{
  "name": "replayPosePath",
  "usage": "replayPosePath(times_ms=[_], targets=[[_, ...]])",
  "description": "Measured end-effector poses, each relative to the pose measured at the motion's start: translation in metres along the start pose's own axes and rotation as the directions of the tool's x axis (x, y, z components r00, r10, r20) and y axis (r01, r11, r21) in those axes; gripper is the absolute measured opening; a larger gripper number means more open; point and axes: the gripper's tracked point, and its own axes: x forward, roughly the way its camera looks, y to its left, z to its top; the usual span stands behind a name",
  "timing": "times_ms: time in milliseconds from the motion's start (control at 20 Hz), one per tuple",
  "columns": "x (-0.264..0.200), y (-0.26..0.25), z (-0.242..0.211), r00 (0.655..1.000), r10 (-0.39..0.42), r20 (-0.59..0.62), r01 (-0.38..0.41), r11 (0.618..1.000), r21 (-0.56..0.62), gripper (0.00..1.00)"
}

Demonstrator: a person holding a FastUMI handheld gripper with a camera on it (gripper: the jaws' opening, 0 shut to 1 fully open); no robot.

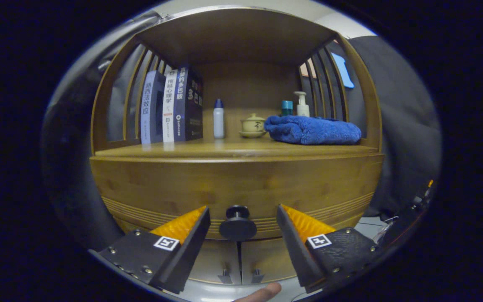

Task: Pull open the drawer, take out the items inside it, and place them on the countertop above the cabinet.

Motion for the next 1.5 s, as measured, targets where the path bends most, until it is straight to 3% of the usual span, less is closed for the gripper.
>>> replayPosePath(times_ms=[100,300,550,800,900,1000,1200,1500], targets=[[0.001,0.0,-0.016,0.999,0.011,-0.046,-0.014,0.999,-0.044,0.81],[0.002,0.006,0.001,0.998,0.032,0.056,-0.029,0.999,-0.045,0.6],[0.003,0.006,0.006,0.994,0.062,0.084,-0.069,0.994,0.088,0.55],[0.005,0.009,0.001,0.997,0.069,0.018,-0.07,0.997,0.035,0.53],[0.003,0.011,-0.001,0.999,0.036,-0.017,-0.036,0.999,-0.018,0.4],[0.003,0.009,-0.003,0.999,0.012,-0.04,-0.013,1.0,-0.001,0.34],[-0.005,0.009,-0.006,0.998,-0.007,-0.055,0.006,1.0,-0.016,0.34],[-0.043,0.01,-0.012,0.997,0.036,-0.068,-0.038,0.999,-0.028,0.34]])
